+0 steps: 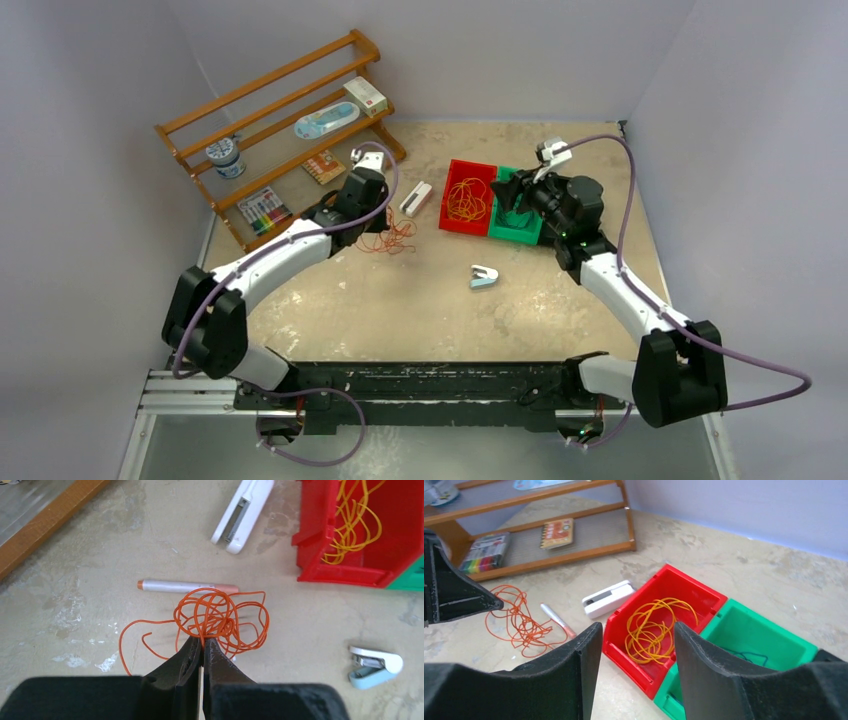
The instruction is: Untangle the cables
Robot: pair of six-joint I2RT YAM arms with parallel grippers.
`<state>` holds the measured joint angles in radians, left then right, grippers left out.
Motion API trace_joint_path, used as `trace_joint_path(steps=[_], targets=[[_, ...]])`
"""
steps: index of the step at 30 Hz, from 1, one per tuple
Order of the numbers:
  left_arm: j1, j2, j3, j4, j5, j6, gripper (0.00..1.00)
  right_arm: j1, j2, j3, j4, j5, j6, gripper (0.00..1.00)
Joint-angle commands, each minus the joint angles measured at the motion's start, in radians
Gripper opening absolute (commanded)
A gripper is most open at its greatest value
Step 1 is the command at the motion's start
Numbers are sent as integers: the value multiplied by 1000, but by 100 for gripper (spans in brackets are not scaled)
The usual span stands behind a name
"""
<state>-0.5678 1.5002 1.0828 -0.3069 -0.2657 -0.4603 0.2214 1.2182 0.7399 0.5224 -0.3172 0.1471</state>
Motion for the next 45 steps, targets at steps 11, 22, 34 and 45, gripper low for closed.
trace_joint_path(steps=[11, 22, 34, 45], targets=[[-15, -251, 28, -16, 131, 57, 0, 274, 76, 13, 287, -187, -38, 66], [-16, -277, 10, 17, 170, 43, 0, 409, 229, 87, 373, -198, -10, 70], [-15, -304, -11, 43, 240, 51, 0, 435, 414, 184, 409, -217, -1, 66], [-15, -329, -37, 36, 187, 43, 6, 436, 354, 123, 397, -98, 63, 0]])
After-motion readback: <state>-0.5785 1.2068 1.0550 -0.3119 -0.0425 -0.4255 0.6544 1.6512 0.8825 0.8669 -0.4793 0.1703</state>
